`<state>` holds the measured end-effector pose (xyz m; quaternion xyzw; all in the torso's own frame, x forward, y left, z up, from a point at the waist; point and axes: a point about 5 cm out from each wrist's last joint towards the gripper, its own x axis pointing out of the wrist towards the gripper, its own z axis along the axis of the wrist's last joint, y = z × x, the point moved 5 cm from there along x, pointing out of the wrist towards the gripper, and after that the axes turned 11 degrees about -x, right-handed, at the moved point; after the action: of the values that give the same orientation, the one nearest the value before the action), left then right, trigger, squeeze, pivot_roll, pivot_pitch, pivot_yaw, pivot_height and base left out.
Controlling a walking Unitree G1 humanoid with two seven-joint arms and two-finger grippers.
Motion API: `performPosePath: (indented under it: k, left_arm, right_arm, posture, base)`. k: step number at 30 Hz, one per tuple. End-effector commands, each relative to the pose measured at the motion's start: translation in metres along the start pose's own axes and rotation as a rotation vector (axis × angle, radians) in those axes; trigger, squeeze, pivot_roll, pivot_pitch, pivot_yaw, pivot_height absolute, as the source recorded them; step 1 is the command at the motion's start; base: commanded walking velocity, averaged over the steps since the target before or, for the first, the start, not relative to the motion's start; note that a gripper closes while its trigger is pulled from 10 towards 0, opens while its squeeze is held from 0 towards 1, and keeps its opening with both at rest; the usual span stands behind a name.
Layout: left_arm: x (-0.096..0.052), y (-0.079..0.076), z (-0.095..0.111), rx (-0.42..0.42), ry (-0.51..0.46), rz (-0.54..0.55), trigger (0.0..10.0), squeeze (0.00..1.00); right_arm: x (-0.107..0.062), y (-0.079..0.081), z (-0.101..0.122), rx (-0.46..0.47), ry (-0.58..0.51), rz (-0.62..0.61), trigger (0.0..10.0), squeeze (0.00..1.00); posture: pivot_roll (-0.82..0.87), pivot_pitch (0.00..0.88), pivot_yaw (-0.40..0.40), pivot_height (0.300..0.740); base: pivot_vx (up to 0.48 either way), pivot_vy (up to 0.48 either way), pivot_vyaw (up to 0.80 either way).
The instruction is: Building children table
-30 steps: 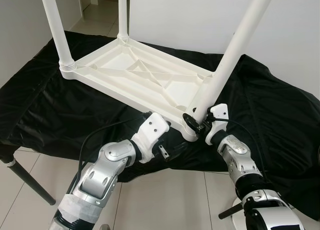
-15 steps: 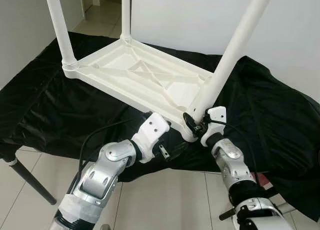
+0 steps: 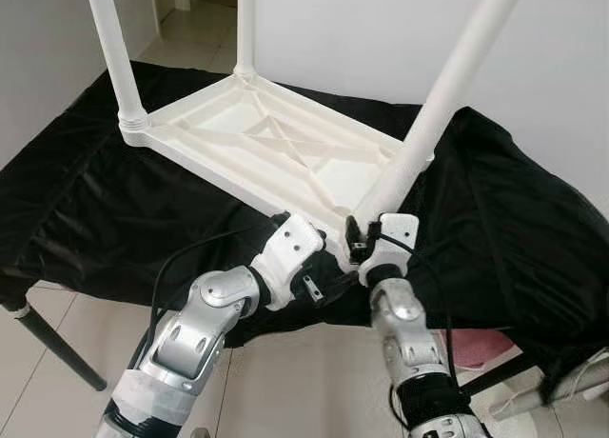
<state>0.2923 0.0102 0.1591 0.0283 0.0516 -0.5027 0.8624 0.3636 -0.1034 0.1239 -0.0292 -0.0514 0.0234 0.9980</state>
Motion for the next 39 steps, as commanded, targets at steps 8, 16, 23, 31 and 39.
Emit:
performPosePath:
  k: [8,16,23,31,39]
  left_arm:
    - [0.002,0.004,0.000,0.001,0.002,0.036,10.0,0.00]
    - [0.002,0.005,0.001,-0.002,0.000,0.042,10.0,0.00]
    - [0.002,0.005,0.002,-0.005,-0.006,0.047,10.0,0.00]
    - [0.003,0.006,0.001,-0.005,-0.003,0.047,10.0,0.00]
    - [0.002,0.007,0.002,-0.004,-0.003,0.049,10.0,0.00]
  right_arm:
    - [-0.008,-0.006,-0.010,-0.002,0.043,0.019,10.0,0.67]
    - [-0.010,-0.013,-0.007,-0.019,0.031,0.081,10.0,1.00]
    - [-0.010,-0.014,-0.002,-0.054,0.000,0.191,10.0,0.00]
    - [-0.002,-0.017,0.007,-0.157,-0.042,0.391,10.0,0.00]
    - [0.005,-0.019,0.008,-0.223,-0.035,0.562,10.0,0.00]
  posture:
    - [0.06,0.032,-0.105,0.740]
    - [0.06,0.035,-0.109,0.740]
    - [0.05,0.038,-0.112,0.740]
    - [0.05,0.042,-0.108,0.740]
    - [0.05,0.048,-0.106,0.740]
  base:
    - [0.000,0.000,0.00]
    - [0.000,0.000,0.00]
    - [0.000,0.000,0.00]
    - [0.000,0.000,0.00]
    - [0.000,0.000,0.00]
